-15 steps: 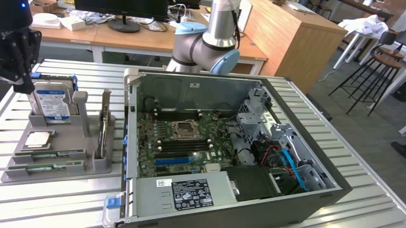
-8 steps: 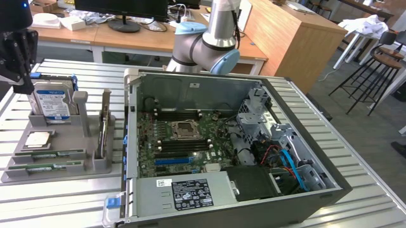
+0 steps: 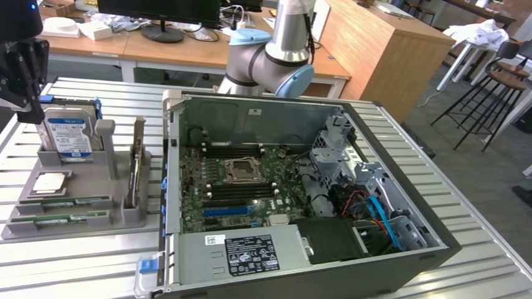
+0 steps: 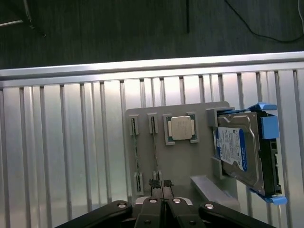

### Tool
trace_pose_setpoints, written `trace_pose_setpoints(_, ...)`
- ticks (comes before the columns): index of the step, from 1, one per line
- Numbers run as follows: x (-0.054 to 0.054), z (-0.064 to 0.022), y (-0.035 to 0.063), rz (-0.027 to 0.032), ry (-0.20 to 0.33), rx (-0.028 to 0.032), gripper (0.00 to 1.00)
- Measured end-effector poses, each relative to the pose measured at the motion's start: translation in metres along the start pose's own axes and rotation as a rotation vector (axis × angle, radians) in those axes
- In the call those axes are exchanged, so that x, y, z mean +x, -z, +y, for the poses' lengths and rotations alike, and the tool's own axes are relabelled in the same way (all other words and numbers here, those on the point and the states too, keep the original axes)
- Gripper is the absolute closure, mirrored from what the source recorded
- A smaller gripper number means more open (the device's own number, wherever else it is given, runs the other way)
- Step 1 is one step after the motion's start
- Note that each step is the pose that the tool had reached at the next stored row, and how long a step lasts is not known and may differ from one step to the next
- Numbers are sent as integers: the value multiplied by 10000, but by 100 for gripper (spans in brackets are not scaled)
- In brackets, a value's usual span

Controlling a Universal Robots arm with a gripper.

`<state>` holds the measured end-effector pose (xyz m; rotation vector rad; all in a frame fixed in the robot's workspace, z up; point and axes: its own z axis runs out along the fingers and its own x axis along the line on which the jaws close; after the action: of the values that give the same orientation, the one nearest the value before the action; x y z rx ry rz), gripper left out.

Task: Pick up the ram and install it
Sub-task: 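Pick up the ram and move it above insertion slot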

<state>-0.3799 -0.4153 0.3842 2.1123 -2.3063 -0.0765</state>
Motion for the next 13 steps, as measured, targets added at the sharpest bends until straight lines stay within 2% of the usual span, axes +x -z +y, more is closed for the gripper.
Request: trace_pose_setpoints(13,1,-1,-7,20,454,-10,90)
